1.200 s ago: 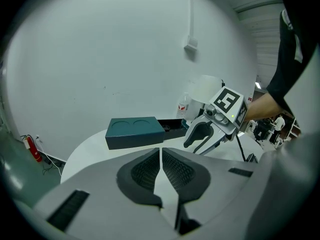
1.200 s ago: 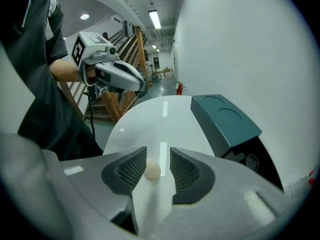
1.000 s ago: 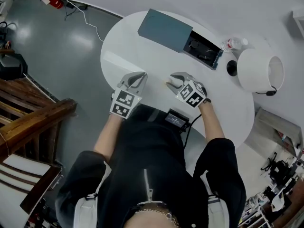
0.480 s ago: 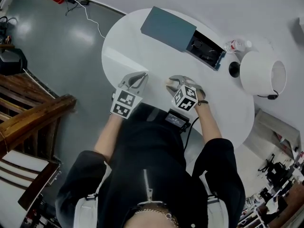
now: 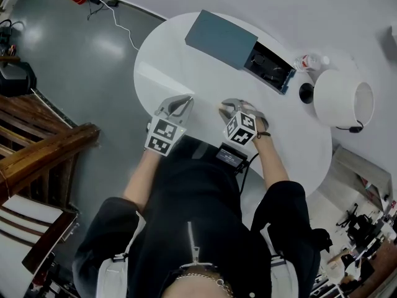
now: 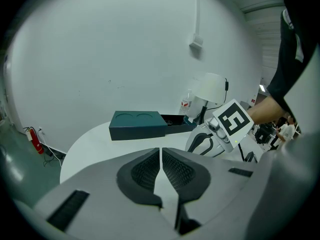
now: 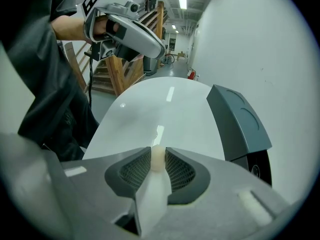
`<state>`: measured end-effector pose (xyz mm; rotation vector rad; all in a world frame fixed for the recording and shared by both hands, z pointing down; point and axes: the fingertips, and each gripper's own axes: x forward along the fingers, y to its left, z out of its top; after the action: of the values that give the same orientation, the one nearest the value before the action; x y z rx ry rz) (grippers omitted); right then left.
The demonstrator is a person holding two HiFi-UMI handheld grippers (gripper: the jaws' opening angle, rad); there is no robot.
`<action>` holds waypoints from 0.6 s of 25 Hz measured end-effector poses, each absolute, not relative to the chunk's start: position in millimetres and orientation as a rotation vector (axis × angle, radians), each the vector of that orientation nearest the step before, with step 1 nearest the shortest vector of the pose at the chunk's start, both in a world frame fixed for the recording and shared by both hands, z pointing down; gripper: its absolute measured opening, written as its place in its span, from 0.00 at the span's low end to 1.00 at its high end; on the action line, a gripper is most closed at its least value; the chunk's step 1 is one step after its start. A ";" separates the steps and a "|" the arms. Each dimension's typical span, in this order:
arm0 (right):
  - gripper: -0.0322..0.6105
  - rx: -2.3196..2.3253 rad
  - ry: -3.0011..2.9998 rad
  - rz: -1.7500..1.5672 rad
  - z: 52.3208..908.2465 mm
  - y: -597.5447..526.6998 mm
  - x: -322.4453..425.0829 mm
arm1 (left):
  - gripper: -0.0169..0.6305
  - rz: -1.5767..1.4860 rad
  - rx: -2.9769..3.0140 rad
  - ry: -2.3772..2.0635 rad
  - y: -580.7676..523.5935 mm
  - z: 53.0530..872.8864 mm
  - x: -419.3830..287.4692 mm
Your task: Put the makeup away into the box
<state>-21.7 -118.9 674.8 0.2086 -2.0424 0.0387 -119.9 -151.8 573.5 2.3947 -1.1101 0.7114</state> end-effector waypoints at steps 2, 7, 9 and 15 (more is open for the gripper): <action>0.18 0.217 -2.050 0.054 674.0 -119.5 -20.5 | 0.06 0.709 2.396 -1.111 -152.7 573.3 -118.8; 0.17 0.240 -2.071 0.102 668.7 -120.3 -18.1 | 0.06 0.709 2.403 -1.102 -153.7 571.5 -115.8; 0.16 0.248 -2.076 0.104 666.1 -121.9 -17.2 | 0.06 0.707 2.408 -1.099 -155.0 570.7 -114.0; 0.16 0.297 -2.111 0.118 650.3 -133.9 -15.4 | 0.06 0.705 2.430 -1.087 -163.0 565.7 -106.3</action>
<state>-15.4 -133.9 650.3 0.2966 -2.1113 0.1182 -106.3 -163.0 565.7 2.4303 -1.0868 0.7053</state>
